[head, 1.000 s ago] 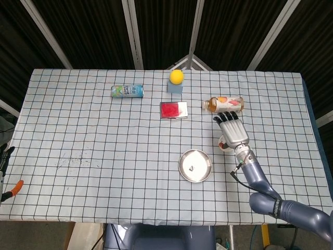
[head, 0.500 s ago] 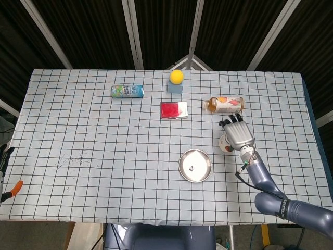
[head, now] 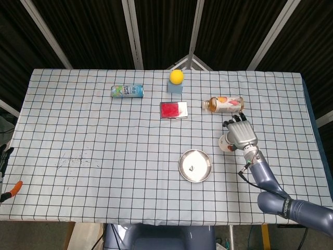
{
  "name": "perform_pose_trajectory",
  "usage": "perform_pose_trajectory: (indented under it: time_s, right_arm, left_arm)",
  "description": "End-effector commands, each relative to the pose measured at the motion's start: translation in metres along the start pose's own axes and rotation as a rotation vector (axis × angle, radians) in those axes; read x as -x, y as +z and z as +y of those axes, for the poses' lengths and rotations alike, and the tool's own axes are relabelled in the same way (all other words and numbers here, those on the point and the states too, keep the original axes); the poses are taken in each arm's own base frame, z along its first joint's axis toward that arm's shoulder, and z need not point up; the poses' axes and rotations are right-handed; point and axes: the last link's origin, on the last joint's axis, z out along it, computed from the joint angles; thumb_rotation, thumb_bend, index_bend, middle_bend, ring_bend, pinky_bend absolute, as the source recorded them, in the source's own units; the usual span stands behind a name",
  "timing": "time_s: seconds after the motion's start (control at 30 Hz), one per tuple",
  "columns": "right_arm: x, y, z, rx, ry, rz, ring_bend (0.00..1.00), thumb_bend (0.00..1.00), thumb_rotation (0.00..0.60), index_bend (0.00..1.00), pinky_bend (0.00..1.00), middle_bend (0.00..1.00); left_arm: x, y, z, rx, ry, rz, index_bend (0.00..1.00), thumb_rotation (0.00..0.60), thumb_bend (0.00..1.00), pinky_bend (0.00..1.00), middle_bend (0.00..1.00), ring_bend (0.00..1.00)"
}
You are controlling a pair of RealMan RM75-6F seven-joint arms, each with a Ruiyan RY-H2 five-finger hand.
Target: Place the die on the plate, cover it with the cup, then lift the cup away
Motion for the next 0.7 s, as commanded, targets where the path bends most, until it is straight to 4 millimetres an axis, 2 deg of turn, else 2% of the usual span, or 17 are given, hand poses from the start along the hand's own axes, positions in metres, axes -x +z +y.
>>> perform_pose_trajectory:
  time_s: [0.03,0.3,0.7]
  right_arm:
    - [0.0007,-0.0008,0.0028,0.003,-0.005,-0.003,0.15,0.18,0.6,0.31,0.06,0.34]
    - [0.0029,-0.003,0.008,0.008,-0.007,-0.01,0.17,0.18,0.6,0.33,0.06,0.37]
    - [0.006,-0.0011,0.004,-0.012,-0.008,-0.013,0.18,0.2,0.6,0.37,0.06,0.39]
  left_arm:
    - [0.0006,0.0,0.0001,0.001,0.002,-0.003,0.02,0.6,0.36,0.0,0.0,0.0]
    - [0.0014,-0.001,0.0009,0.003,0.007,-0.01,0.02,0.6,0.36,0.0,0.0,0.0]
    - [0.0015,-0.0011,0.0,0.001,0.007,-0.016,0.02,0.6,0.36,0.0,0.0,0.0]
